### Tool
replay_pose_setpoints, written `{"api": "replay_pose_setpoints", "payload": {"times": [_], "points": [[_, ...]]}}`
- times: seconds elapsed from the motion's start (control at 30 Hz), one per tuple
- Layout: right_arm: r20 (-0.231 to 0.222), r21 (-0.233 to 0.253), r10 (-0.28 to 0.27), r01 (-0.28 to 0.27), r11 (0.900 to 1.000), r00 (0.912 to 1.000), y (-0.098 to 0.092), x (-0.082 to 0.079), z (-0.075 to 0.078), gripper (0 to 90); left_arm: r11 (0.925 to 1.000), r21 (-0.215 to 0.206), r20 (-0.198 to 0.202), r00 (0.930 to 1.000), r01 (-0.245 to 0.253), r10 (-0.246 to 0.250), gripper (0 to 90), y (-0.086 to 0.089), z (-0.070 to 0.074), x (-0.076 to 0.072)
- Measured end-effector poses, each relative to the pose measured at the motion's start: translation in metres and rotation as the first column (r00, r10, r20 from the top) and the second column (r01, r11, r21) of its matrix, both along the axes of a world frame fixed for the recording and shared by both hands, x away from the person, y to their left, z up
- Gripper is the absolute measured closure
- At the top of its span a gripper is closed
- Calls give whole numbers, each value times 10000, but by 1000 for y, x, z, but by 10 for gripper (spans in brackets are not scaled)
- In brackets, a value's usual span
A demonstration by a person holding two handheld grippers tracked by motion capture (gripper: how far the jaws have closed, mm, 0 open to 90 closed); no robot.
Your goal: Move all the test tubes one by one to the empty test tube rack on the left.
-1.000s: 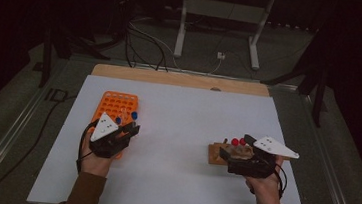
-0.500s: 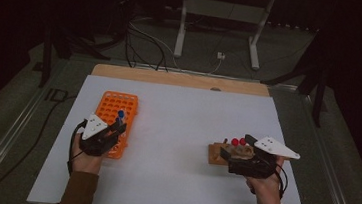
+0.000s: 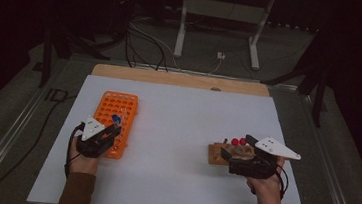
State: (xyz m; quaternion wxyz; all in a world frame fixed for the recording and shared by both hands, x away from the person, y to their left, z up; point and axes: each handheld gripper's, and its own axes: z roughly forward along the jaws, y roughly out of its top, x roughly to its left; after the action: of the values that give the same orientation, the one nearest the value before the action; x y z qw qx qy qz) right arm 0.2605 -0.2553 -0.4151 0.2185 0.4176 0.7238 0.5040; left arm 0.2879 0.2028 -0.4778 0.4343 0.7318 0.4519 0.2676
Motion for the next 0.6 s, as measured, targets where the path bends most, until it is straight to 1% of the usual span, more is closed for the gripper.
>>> {"api": "replay_pose_setpoints", "payload": {"times": [0.17, 0.27, 0.37, 0.5, 0.6], "points": [[5, 19, -17, 17, 10000, 10000, -1, 0, 0, 1, 9982, 603, -439, 9990, -15, 41, 779, -5, -5, 2], [27, 12, 27, -27, 10000, 10000, -1, -1, 0, 1, 9963, 854, -673, 9977, -17, 74, 782, -8, -8, 3], [30, 1, 31, -31, 10000, 10000, -1, -1, 0, 1, 9965, 832, -820, 9966, -40, 108, 784, -8, -8, 5], [34, -15, 41, -41, 10000, 10000, -1, -1, 0, 1, 9943, 1067, -1060, 9943, -15, 129, 785, -9, -10, 6], [55, -22, 59, -59, 10000, 10000, -1, -1, 1, 1, 9956, 930, -1121, 9936, -64, 169, 785, -8, -11, 7]]}}
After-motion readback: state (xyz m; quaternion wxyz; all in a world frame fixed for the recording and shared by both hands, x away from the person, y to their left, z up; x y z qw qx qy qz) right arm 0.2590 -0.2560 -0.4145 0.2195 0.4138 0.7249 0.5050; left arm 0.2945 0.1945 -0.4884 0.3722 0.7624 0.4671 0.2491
